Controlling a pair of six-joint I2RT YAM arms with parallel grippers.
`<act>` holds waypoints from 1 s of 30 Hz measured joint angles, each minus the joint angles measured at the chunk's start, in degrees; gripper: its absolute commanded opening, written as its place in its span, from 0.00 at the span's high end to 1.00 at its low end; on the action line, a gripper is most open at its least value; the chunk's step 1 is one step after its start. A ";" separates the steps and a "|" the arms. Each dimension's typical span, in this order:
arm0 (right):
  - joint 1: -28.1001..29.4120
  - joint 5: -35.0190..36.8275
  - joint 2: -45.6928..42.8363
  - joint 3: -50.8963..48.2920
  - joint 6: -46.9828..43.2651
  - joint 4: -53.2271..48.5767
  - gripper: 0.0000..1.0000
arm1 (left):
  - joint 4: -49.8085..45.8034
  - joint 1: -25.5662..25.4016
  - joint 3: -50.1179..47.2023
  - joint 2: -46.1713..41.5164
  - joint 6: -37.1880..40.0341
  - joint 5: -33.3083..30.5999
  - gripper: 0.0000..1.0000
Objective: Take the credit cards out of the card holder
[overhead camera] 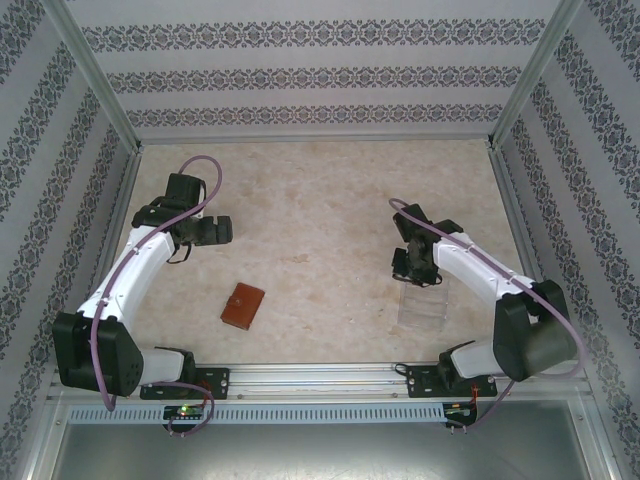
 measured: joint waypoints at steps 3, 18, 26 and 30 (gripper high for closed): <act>0.39 0.00 0.96 -0.50 0.11 0.59 0.91 | 0.02 0.00 -0.04 0.00 0.02 0.00 0.00; 5.95 1.33 4.94 8.00 0.31 -2.32 1.00 | 0.04 0.07 -0.11 -0.07 0.35 0.04 0.00; 12.72 3.26 18.36 26.43 1.36 -3.87 1.00 | 0.13 0.42 -0.11 -0.04 0.85 1.84 0.00; 15.41 4.02 27.15 38.03 1.57 -4.87 1.00 | 0.20 0.42 -0.57 -0.04 0.85 3.02 0.00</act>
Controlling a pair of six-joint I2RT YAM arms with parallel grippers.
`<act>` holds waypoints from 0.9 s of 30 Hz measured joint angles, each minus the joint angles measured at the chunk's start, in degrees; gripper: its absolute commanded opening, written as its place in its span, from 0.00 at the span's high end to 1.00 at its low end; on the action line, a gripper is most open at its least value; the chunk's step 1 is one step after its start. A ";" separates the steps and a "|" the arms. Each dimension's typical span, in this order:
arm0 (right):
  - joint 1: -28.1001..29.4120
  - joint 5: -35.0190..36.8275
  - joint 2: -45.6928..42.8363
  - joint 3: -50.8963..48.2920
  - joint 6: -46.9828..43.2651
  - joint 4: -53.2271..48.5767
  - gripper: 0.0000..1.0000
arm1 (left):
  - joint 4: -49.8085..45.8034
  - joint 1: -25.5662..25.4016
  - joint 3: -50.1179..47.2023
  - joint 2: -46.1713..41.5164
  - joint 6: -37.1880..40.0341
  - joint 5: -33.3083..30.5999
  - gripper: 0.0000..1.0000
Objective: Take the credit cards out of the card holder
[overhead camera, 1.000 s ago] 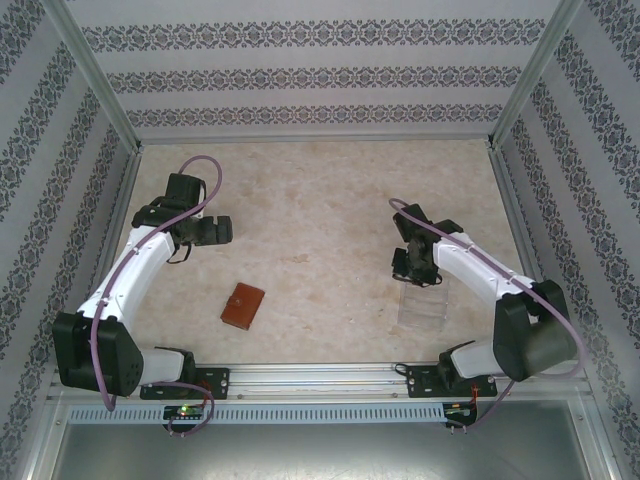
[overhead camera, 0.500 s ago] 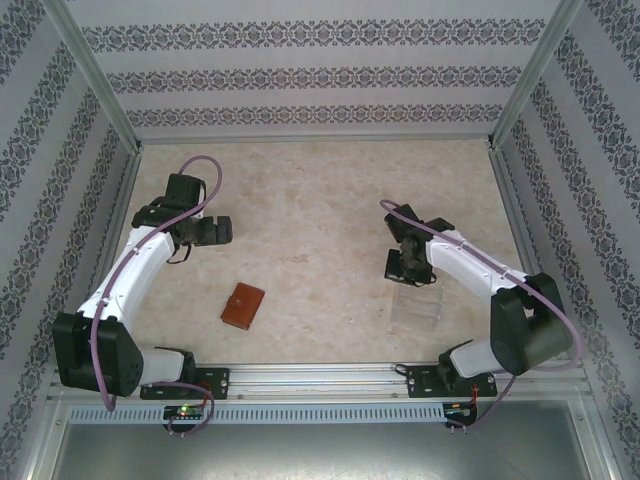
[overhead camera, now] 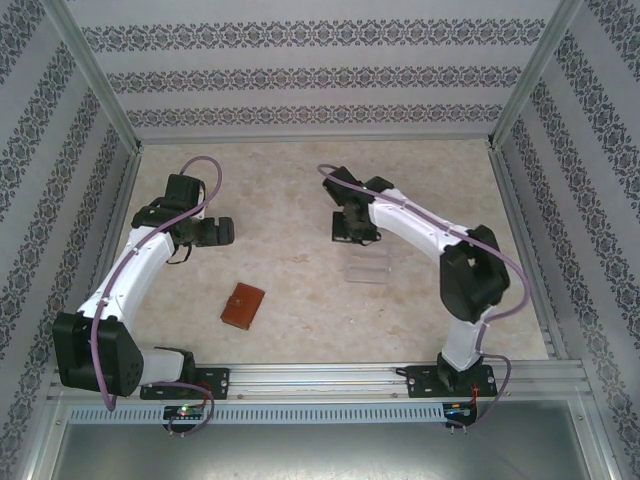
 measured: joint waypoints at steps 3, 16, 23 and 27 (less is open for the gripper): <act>1.31 0.59 6.49 8.76 0.04 -1.46 1.00 | 0.02 0.00 -0.33 0.00 0.00 0.52 0.00; 3.72 2.80 37.29 53.09 -0.04 -12.37 1.00 | 0.09 0.00 -0.94 0.00 0.00 1.57 0.00; 3.67 3.17 40.87 59.45 0.02 -15.50 1.00 | 0.09 0.00 -1.03 0.17 0.00 1.77 0.00; 3.67 3.17 41.27 59.60 -0.09 -15.23 0.91 | 0.13 0.00 -1.03 0.35 0.00 1.77 0.00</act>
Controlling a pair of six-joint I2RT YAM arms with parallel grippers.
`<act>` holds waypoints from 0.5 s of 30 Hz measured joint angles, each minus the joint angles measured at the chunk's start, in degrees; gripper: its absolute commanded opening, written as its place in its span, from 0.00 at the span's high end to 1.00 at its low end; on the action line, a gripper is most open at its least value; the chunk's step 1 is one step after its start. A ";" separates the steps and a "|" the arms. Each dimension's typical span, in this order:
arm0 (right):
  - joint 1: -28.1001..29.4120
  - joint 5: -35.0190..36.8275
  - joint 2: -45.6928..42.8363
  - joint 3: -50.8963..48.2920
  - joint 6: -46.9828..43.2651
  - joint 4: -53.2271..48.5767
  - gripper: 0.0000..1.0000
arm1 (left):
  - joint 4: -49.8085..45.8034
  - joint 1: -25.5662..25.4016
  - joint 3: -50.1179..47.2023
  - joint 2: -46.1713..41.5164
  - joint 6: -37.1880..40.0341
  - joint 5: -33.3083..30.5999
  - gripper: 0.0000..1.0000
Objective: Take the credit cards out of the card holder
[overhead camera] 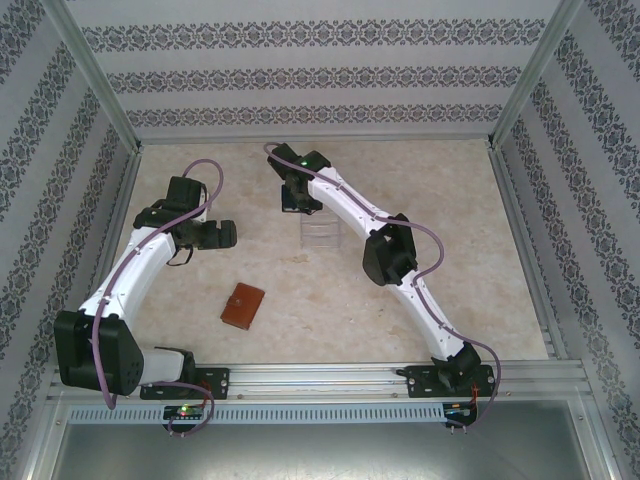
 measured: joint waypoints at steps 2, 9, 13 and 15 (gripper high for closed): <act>0.00 -0.09 0.17 0.00 0.07 0.17 0.90 | 0.00 0.00 0.00 0.15 0.00 0.02 0.00; -0.20 -0.09 0.90 0.00 0.09 1.05 0.83 | 0.04 0.00 0.00 0.42 0.00 0.20 0.00; -0.37 -0.07 0.90 0.00 -0.15 1.25 0.78 | 0.04 0.00 0.00 0.74 0.00 0.48 0.00; -0.37 -0.07 0.83 0.00 -0.35 1.25 0.77 | 0.04 0.00 0.00 1.20 -0.02 1.05 0.00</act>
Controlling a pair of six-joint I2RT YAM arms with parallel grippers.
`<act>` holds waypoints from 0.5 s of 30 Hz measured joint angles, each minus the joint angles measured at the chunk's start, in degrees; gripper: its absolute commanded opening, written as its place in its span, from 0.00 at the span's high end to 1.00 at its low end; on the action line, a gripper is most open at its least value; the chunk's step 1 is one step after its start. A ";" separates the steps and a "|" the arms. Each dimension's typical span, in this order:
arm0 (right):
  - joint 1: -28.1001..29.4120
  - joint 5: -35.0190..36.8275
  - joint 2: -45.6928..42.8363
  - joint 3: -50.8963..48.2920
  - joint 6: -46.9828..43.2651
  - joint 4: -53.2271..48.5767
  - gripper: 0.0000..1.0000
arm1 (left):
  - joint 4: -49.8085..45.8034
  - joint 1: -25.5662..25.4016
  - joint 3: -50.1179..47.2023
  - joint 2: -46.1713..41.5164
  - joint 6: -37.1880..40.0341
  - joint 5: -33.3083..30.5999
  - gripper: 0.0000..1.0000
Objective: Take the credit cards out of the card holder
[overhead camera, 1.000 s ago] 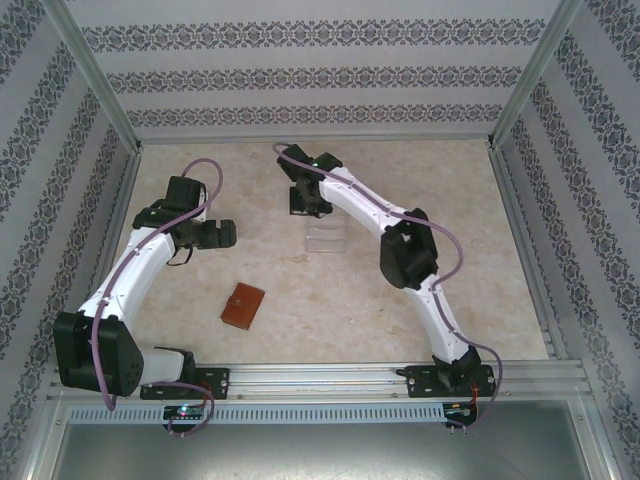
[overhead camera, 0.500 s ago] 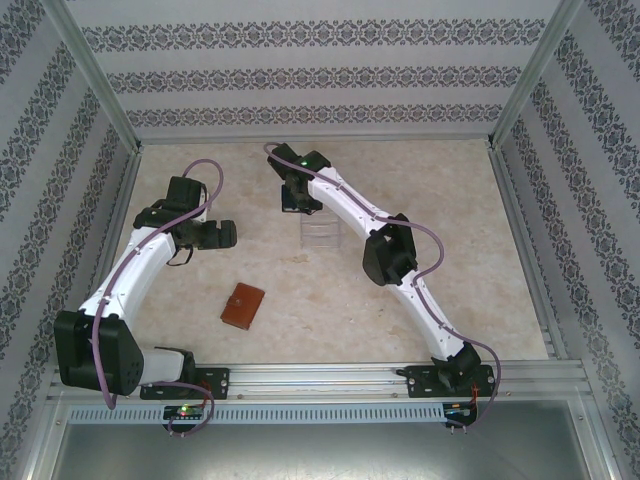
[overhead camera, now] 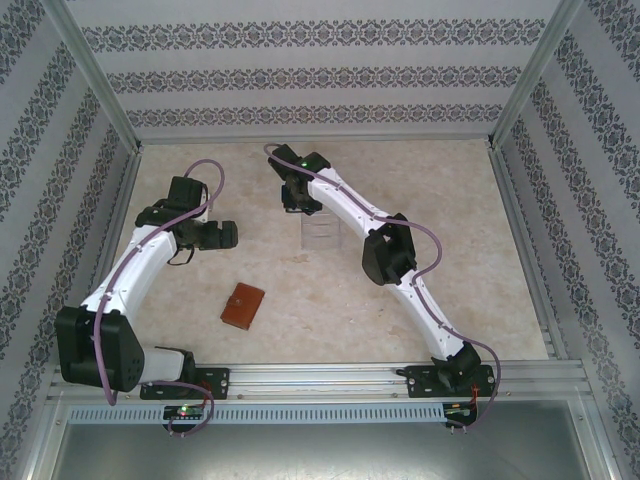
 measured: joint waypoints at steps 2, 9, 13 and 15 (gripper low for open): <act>-0.02 -0.02 -0.13 0.00 -0.04 0.00 0.76 | -0.02 -0.04 0.00 0.42 0.00 0.35 0.00; 0.00 -0.87 -3.02 -0.11 -1.27 -0.04 0.74 | -0.24 -1.84 0.00 1.66 -0.90 0.61 0.00; 0.00 -2.73 -8.17 -3.50 -1.95 1.16 0.72 | -0.48 -5.16 -0.70 2.23 -2.29 0.59 0.00; 0.00 -4.04 -11.19 -5.97 -2.43 2.21 0.71 | -0.61 -6.58 -2.25 2.23 -3.58 0.55 0.00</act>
